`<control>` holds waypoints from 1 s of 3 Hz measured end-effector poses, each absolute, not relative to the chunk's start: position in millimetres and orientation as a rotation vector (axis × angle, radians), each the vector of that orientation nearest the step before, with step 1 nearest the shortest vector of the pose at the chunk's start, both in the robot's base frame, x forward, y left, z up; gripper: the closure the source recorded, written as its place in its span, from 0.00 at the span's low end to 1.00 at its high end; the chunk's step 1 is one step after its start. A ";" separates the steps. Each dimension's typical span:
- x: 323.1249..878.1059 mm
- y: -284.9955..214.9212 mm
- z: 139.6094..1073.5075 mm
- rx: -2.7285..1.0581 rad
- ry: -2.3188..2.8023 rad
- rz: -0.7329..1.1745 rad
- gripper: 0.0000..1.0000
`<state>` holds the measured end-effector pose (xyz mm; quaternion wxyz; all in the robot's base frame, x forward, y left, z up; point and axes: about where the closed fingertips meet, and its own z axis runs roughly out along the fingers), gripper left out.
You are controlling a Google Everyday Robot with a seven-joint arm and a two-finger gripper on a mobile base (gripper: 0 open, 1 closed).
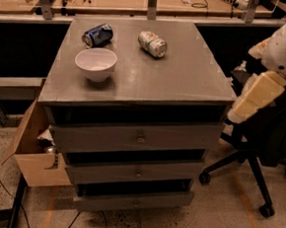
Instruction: Pick 7up can
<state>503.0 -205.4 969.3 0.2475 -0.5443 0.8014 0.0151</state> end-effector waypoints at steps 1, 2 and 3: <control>556.6 -195.5 967.3 -1.297 2.091 0.136 0.00; 590.4 -188.5 956.4 -1.156 2.016 0.172 0.00; 637.2 -183.6 947.7 -1.007 1.967 0.164 0.00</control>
Offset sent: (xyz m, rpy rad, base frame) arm 0.1859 0.0065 0.0162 0.5044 -0.5794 -0.2887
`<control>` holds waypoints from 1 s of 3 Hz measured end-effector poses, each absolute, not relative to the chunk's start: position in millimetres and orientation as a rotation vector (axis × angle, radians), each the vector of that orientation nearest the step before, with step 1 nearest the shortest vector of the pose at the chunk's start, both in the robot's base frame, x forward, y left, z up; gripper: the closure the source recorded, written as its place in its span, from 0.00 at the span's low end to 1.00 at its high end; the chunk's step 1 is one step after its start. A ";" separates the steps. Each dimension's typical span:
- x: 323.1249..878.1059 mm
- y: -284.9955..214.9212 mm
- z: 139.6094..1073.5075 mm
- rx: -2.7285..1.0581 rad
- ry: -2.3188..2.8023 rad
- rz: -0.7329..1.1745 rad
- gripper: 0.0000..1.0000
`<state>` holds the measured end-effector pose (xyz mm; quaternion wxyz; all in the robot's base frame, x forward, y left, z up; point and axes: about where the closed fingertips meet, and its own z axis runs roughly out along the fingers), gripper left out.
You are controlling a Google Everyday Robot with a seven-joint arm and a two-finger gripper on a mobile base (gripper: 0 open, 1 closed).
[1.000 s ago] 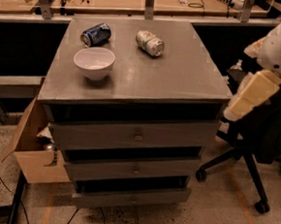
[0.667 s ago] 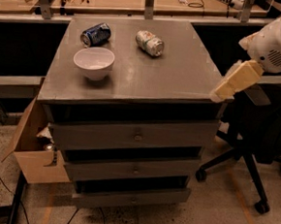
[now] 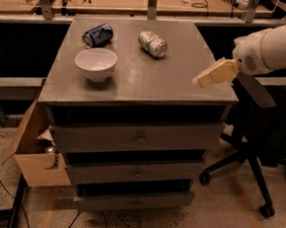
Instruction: Pick 7up can
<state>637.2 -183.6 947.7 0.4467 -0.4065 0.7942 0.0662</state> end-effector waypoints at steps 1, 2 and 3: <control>684.4 -180.6 956.9 -0.879 1.932 0.108 0.00; 687.0 -176.3 959.7 -0.863 1.926 0.114 0.00; 697.3 -172.4 949.8 -0.832 1.941 0.098 0.00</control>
Offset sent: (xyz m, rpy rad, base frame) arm 0.0357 0.0015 0.0072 0.0322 -0.0602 -0.0741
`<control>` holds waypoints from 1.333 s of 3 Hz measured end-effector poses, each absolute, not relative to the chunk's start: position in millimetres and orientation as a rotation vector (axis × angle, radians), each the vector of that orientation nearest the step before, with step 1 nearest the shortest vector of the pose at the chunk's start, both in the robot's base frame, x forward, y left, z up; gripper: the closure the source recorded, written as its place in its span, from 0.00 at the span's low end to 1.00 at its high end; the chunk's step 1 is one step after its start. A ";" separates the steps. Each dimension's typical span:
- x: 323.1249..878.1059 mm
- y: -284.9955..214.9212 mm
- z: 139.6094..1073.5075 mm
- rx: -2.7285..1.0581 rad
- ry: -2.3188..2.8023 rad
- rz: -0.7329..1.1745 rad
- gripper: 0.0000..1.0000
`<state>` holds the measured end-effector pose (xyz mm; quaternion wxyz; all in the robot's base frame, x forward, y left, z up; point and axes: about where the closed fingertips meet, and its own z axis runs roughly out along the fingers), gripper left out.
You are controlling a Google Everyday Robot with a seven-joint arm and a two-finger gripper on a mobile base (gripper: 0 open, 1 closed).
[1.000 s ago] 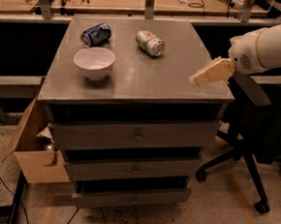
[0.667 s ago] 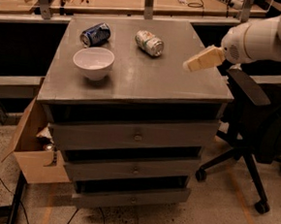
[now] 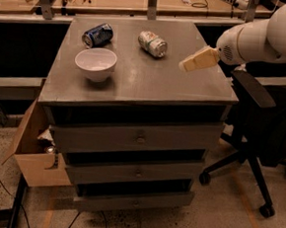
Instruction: Pick 7up can
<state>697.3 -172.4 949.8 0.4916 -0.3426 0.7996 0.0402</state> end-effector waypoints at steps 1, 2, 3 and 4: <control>724.8 -173.4 942.4 -0.716 1.946 0.081 0.00; 751.2 -169.6 935.1 -0.646 1.932 0.126 0.00; 778.5 -152.9 928.6 -0.648 1.893 0.204 0.00; 804.4 -132.6 922.2 -0.663 1.833 0.245 0.00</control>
Offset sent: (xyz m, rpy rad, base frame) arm 0.0915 0.0054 -0.0179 0.1991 -0.0568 -0.1286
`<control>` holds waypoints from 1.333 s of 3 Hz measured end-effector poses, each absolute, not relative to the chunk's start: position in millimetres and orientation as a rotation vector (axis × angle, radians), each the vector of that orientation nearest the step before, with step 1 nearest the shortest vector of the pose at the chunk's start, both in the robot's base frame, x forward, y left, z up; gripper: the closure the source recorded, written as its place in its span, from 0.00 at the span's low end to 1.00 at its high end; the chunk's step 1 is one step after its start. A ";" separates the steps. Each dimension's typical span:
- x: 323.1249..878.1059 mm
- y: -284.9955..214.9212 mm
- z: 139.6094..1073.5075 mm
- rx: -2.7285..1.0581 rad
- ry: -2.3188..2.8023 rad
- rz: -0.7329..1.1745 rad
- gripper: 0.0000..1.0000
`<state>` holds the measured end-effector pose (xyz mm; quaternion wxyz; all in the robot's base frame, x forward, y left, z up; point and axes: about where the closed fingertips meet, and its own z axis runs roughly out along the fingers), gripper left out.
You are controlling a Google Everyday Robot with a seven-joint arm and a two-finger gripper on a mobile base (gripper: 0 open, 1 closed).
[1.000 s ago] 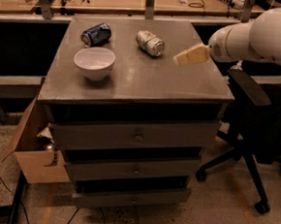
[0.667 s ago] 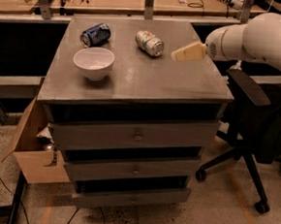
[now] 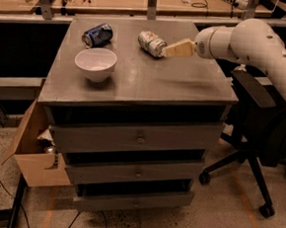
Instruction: Pick 7up can
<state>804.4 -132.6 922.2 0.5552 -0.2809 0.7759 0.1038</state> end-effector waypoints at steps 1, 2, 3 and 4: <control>824.9 -115.2 912.8 -0.671 1.794 0.255 0.00; 841.9 -95.0 902.3 -0.678 1.780 0.283 0.00; 854.2 -77.3 890.5 -0.683 1.777 0.309 0.00; 864.0 -61.3 881.8 -0.694 1.774 0.328 0.13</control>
Offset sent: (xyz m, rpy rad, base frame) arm 0.0573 0.0569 -0.0289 0.0504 -0.0452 0.0568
